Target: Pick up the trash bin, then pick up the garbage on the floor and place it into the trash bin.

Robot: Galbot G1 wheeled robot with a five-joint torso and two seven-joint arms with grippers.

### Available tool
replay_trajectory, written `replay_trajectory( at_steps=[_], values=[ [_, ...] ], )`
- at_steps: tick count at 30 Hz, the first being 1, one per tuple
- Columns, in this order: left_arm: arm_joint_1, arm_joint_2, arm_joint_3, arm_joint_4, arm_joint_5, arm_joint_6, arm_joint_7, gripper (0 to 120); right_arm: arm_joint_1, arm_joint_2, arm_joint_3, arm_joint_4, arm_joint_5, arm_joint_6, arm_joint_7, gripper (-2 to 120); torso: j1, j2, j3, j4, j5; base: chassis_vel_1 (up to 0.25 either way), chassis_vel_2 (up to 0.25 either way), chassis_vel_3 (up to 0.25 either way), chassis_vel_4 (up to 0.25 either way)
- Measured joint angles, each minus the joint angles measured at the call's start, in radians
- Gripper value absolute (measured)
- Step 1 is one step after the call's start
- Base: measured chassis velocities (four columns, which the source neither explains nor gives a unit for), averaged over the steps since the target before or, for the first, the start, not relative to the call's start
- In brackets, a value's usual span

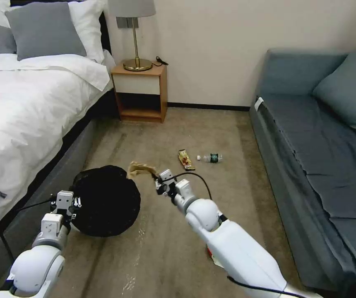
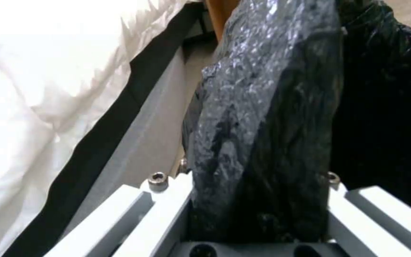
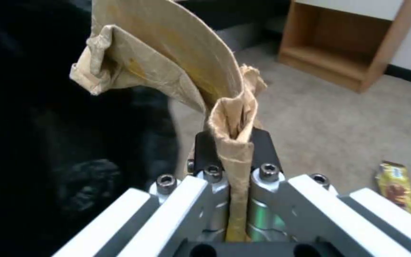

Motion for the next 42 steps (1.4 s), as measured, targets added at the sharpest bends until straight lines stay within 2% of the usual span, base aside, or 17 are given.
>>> replay_trajectory(
  at_steps=[12,23,28,31,33,37,39,41,42],
  values=[
    [0.005,-0.02,0.023,-0.026,-0.004,0.005,-0.007,4,-0.037,0.005,-0.05,0.048,0.002,-0.026,0.01,0,0.0,0.0,0.0,0.0,0.0001,0.0,0.0,0.0,0.0],
    [-0.013,-0.029,0.067,-0.041,-0.053,0.012,-0.008,4,-0.04,0.031,-0.089,-0.025,-0.032,-0.006,0.042,0,0.0,0.0,0.0,0.0,0.0001,0.0,0.0,0.0,0.0],
    [-0.018,-0.033,0.076,-0.039,-0.062,0.006,0.021,4,-0.033,0.04,-0.103,-0.081,-0.034,0.007,0.086,1,0.0,0.0,0.0,0.0,0.0001,0.0,0.0,0.0,0.0],
    [-0.02,-0.033,0.075,-0.038,-0.063,0.003,0.029,4,-0.034,0.041,-0.104,-0.088,-0.034,0.007,0.091,4,0.0,0.0,0.0,0.0,0.0001,0.0,0.0,0.0,0.0],
    [-0.021,-0.032,0.075,-0.038,-0.068,0.0,0.042,4,-0.041,0.041,-0.111,-0.091,-0.036,-0.001,0.102,21,0.0,0.0,0.0,0.0,0.0001,0.0,0.0,0.0,0.0],
    [-0.022,-0.034,0.075,-0.038,-0.068,-0.001,0.042,4,-0.041,0.04,-0.112,-0.091,-0.037,-0.002,0.105,26,0.0,0.0,0.0,0.0,0.0001,0.0,0.0,0.0,0.0],
    [-0.022,-0.036,0.075,-0.035,-0.067,-0.004,0.042,4,-0.041,0.04,-0.112,-0.092,-0.038,-0.002,0.106,39,0.0,0.0,0.0,0.0,0.0001,0.0,0.0,0.0,0.0],
    [-0.022,-0.036,0.075,-0.033,-0.066,-0.005,0.043,4,-0.042,0.04,-0.112,-0.092,-0.038,-0.002,0.106,42,0.0,0.0,0.0,0.0,0.0001,0.0,0.0,0.0,0.0],
    [-0.02,-0.037,0.073,-0.031,-0.064,-0.008,0.042,4,-0.041,0.04,-0.11,-0.094,-0.039,-0.003,0.107,49,0.0,0.0,0.0,0.0,0.0001,0.0,0.0,0.0,0.0]
  ],
)
